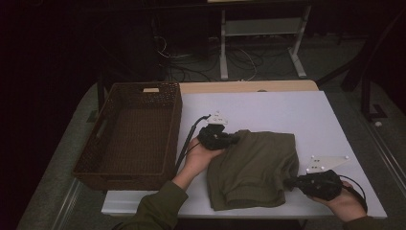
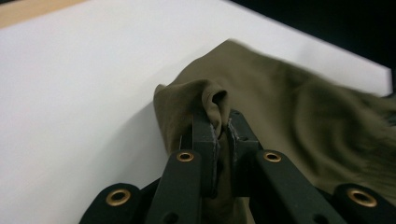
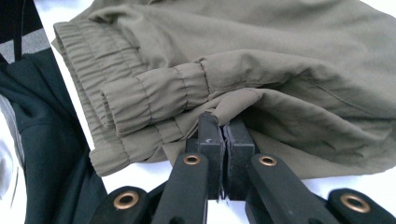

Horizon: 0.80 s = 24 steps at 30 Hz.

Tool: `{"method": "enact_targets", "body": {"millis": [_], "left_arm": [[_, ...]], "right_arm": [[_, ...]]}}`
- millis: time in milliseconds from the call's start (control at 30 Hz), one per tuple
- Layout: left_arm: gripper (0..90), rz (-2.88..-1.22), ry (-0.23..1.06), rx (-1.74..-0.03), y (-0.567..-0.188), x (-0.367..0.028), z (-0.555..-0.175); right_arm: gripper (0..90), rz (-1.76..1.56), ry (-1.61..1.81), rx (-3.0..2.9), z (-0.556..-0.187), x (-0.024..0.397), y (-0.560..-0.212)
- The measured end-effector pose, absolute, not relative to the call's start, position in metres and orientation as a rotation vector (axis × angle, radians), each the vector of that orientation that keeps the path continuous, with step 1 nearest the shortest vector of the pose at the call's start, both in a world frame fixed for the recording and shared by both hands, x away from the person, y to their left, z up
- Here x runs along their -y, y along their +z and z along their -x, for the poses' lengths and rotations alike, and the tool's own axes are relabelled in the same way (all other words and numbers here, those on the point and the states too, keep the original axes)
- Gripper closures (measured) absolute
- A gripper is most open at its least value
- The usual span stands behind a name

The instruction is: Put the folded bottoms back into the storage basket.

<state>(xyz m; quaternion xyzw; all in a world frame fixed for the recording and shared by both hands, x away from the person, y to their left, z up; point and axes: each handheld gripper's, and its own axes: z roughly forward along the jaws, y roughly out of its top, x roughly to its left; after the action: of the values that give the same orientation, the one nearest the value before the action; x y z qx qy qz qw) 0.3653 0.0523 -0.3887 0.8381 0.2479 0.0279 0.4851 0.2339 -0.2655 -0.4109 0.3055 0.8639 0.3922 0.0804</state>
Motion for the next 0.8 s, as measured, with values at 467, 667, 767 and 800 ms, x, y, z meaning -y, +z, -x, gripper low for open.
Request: {"method": "enact_targets", "body": {"millis": [467, 667, 767, 800], "left_arm": [[83.9, -2.001, 0.003, -0.441, -0.367, -0.035, -0.345], [84.0, -2.015, -0.012, -0.379, -0.364, -0.027, -0.337], [84.0, -2.018, -0.018, -0.365, -0.362, -0.024, -0.334], [84.0, -2.018, -0.021, -0.362, -0.362, -0.024, -0.333]], "right_arm": [[87.5, -0.858, 1.294, -2.530, -0.253, 0.247, -0.395], [87.5, -0.829, 1.334, -2.495, -0.262, 0.239, -0.385], [87.5, -0.819, 1.368, -2.476, -0.268, 0.236, -0.380], [87.6, -0.819, 1.374, -2.473, -0.269, 0.234, -0.379]]}}
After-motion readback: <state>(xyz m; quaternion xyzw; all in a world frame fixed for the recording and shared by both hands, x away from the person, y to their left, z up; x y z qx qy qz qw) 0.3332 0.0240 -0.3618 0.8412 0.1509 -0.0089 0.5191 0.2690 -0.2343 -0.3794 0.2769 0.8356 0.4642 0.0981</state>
